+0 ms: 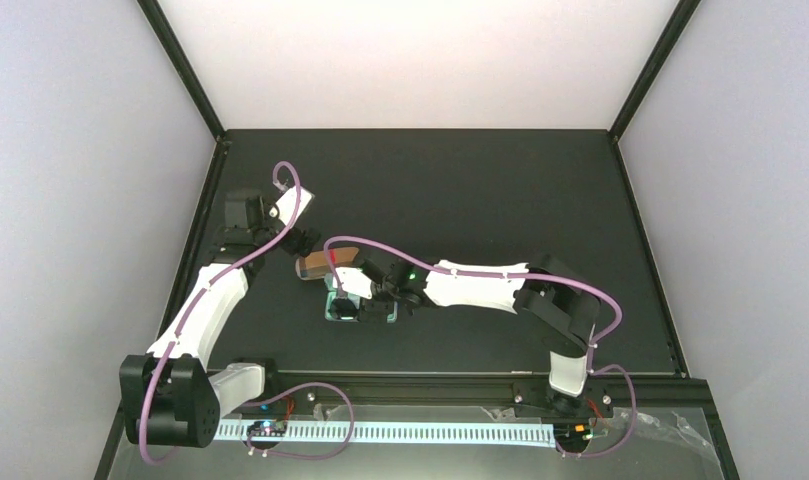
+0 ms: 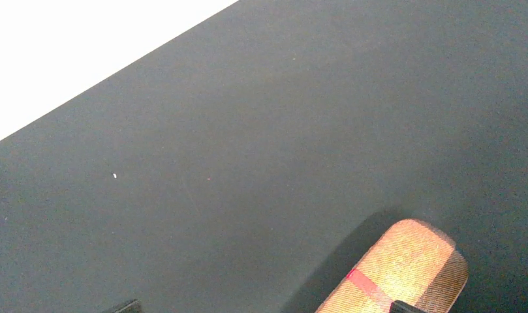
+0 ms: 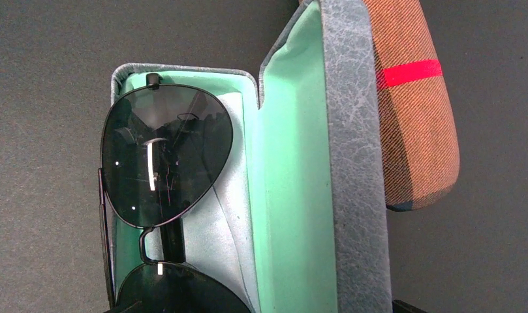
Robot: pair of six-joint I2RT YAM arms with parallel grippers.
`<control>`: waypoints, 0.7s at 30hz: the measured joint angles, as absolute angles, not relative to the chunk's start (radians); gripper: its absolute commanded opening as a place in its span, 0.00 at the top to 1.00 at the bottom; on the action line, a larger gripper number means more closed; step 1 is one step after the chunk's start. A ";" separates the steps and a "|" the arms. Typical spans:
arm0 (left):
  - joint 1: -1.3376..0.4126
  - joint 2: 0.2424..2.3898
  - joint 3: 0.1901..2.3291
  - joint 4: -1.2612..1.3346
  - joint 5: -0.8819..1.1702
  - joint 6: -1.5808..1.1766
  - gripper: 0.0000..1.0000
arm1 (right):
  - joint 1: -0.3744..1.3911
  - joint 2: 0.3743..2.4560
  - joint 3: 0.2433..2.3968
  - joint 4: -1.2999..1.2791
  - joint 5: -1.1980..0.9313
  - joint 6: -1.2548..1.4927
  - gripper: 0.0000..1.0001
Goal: Organize the sunglasses
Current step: Adjust the sunglasses in the sunglasses case.
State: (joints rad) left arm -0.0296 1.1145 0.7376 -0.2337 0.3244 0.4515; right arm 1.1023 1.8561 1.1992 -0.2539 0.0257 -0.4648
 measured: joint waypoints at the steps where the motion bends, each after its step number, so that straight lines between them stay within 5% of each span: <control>1: -0.030 1.114 0.738 -0.233 0.322 0.451 0.01 | 1.102 1.858 1.199 -0.252 0.027 -0.464 0.00; 21: -0.030 1.093 0.736 -0.236 0.394 0.498 0.01 | 1.065 1.817 1.208 -0.272 -0.019 -0.403 0.00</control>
